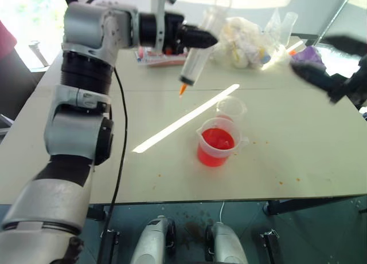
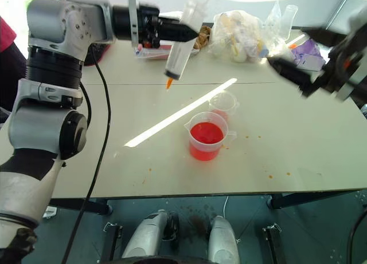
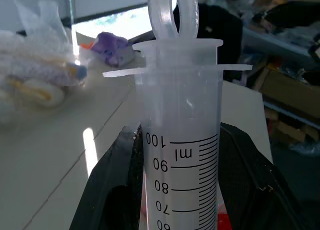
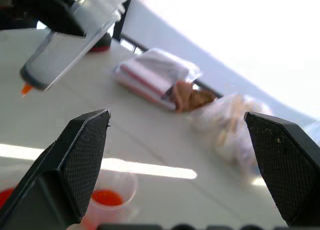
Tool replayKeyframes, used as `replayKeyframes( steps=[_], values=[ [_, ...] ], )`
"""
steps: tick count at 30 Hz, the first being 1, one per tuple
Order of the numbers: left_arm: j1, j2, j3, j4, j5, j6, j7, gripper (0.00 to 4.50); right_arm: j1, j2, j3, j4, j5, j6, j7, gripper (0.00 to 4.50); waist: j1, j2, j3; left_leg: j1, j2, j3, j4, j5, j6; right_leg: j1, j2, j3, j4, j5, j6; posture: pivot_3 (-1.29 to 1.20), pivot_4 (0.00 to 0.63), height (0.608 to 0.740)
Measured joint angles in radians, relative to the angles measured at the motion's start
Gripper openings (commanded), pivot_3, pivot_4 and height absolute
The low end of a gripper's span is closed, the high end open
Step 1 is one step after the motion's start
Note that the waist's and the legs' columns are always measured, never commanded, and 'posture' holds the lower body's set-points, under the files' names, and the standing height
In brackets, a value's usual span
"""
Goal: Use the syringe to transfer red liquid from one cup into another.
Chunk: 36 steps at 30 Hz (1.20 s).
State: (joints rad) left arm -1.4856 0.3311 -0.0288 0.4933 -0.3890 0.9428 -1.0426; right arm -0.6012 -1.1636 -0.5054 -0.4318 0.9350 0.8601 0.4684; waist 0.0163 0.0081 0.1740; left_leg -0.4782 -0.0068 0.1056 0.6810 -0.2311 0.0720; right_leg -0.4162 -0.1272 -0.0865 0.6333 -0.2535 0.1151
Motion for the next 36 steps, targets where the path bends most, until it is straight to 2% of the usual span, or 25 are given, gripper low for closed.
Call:
replayKeyframes(
  steps=[3, 6, 9, 15, 36],
  values=[
    [0.092, -0.095, 0.002, -0.098, -0.015, -0.032, 0.065, 1.5, -0.17, 0.0, 0.103, 0.015, -0.029, -0.011, -0.033, 4.5, -0.006, 0.0, 0.0, 0.0, 0.0, 0.001, 0.001, 0.0, 0.0, 0.0, 0.001, 0.001, -0.001, 0.001, 0.001, 0.0, 0.15, 0.74],
    [0.153, -0.146, -0.013, -0.18, -0.008, -0.075, 0.131, 1.5, -0.293, 0.014, 0.195, 0.026, -0.055, -0.006, -0.058, 4.5, -0.007, 0.0, 0.0, 0.0, 0.0, 0.001, 0.001, 0.0, 0.0, 0.0, 0.001, 0.002, 0.0, 0.002, 0.002, 0.0, 0.15, 0.74],
    [0.211, -0.188, -0.04, -0.26, 0.003, -0.108, 0.182, 1.5, -0.357, 0.03, 0.259, 0.034, -0.091, 0.008, -0.073, 4.5, -0.003, 0.0, 0.0, 0.0, 0.0, 0.001, 0.001, 0.0, 0.0, 0.0, 0.003, 0.002, 0.0, 0.002, 0.003, 0.0, 0.15, 0.74],
    [0.277, -0.219, -0.062, -0.385, -0.028, -0.077, 0.235, 1.5, -0.312, 0.058, 0.326, 0.033, -0.166, 0.027, -0.068, 4.5, -0.001, 0.0, 0.0, 0.0, 0.0, 0.002, 0.002, 0.0, 0.001, 0.001, 0.005, 0.001, 0.0, 0.003, 0.005, 0.0, 0.15, 0.74],
    [0.317, -0.192, -0.079, -0.372, -0.038, -0.067, 0.279, 1.5, -0.204, 0.081, 0.264, 0.047, -0.268, 0.007, 0.004, 4.5, -0.003, 0.0, 0.0, 0.001, 0.001, 0.002, 0.002, 0.0, 0.001, 0.002, 0.007, 0.001, -0.001, 0.004, 0.006, 0.0, 0.15, 0.74]
  ],
)
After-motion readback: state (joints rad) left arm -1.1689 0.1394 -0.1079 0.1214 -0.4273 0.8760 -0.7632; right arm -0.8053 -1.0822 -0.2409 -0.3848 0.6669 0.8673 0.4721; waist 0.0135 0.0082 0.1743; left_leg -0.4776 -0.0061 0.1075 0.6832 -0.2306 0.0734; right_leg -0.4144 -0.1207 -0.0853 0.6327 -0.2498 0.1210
